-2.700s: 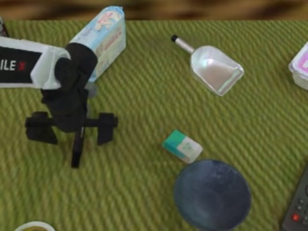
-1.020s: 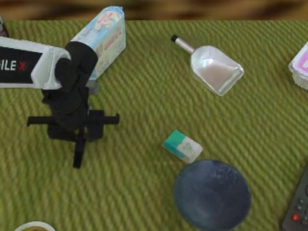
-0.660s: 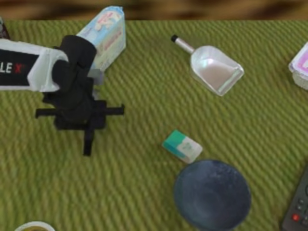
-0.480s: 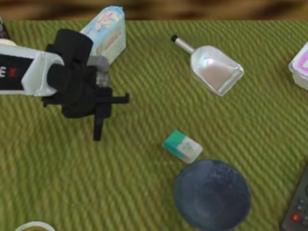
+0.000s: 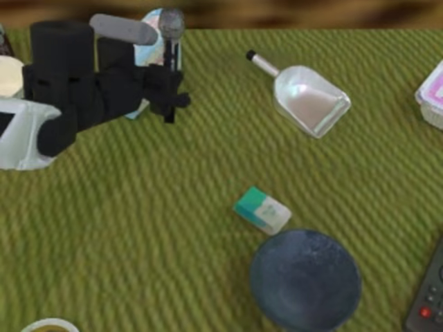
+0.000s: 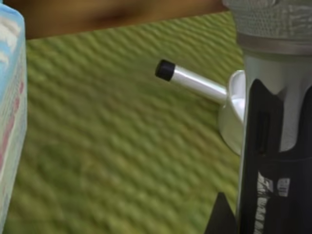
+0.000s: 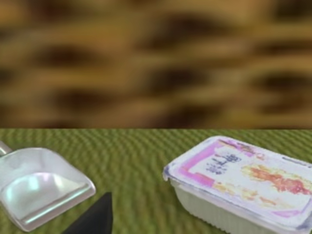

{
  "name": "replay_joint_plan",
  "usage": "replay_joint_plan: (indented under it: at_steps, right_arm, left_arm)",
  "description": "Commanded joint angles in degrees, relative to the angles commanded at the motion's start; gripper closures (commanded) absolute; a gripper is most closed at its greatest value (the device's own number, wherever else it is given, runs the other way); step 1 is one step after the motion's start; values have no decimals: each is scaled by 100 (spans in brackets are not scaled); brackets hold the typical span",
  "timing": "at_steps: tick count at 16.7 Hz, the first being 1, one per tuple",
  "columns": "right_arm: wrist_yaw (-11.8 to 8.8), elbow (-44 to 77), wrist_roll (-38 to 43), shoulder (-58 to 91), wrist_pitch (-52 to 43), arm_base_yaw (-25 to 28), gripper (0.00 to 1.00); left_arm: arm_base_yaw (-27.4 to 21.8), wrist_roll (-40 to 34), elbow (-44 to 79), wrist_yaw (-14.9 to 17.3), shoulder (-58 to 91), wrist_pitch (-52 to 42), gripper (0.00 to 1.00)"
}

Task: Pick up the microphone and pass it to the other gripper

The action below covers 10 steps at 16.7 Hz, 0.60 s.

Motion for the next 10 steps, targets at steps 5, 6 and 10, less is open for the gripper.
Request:
replay_joint_plan:
  at_steps: [5,6,10]
  right_arm:
    - [0,0,0,0,0,0,0]
    - [0,0,0,0,0,0,0]
    - [0,0,0,0,0,0,0]
  left_arm:
    - [80,453,-525,710,-643,1830,100]
    - [91,512,-583,794,-737,2017,100]
    - [105,580,-647,890,-850,2221,100]
